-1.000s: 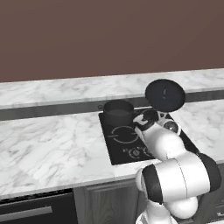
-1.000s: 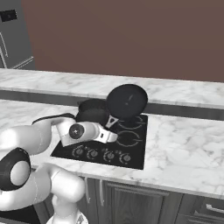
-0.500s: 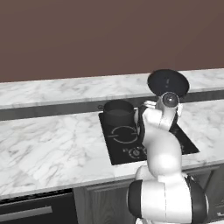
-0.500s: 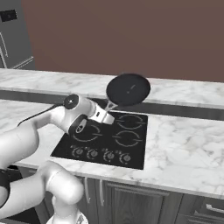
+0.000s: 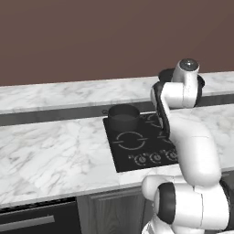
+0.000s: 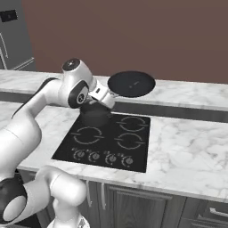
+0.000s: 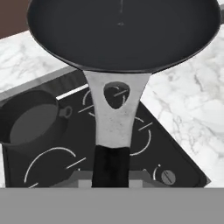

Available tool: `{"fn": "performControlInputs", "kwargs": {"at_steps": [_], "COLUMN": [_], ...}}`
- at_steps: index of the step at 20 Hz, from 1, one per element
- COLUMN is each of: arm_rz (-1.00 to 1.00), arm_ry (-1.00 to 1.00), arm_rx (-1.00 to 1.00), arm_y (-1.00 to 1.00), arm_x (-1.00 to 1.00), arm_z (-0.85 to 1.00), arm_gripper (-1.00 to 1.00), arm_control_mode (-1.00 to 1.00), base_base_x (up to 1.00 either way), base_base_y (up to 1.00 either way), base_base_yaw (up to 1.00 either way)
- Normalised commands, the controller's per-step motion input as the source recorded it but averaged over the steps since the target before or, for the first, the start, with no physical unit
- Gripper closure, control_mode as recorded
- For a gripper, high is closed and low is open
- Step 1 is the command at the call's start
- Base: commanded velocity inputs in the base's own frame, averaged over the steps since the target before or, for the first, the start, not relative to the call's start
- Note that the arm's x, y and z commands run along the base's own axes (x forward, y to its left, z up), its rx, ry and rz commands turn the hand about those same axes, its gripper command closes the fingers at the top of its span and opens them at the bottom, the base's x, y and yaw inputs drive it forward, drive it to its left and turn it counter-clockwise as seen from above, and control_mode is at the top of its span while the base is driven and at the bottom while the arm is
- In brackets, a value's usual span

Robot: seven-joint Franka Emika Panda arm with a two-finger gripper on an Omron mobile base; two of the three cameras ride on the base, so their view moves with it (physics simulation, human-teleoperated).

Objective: Move the pot and pan from the stove into the sink.

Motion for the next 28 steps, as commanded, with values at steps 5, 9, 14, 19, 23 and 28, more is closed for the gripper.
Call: {"fn": "performControlInputs", "kwargs": {"at_steps": [5,9,14,19,23,28], "arm_rz": [0.12,0.17,0.19,0.21,0.2,0.14], "arm_ry": [-0.01,-0.01,-0.05,-0.1,-0.22,-0.15], "arm_rx": [0.0,-0.02,-0.02,-0.08,-0.14,-0.07], "arm_y": [0.27,0.41,0.42,0.32,0.16,0.02], "arm_x": [-0.83,-0.74,-0.67,-0.56,-0.46,-0.3], "arm_z": [-0.03,-0.24,-0.42,-0.55,-0.45,-0.18], "arm_gripper": [1.0,1.0,1.0,1.0,1.0,1.0], "arm_control_mode": [-1.0,-1.0,-1.0,-1.0,-1.0,-1.0], "base_base_x": [0.0,0.0,0.0,0.0,0.0,0.0], "base_base_y": [0.0,0.0,0.0,0.0,0.0,0.0], "base_base_yaw": [0.0,0.0,0.0,0.0,0.0,0.0]}}
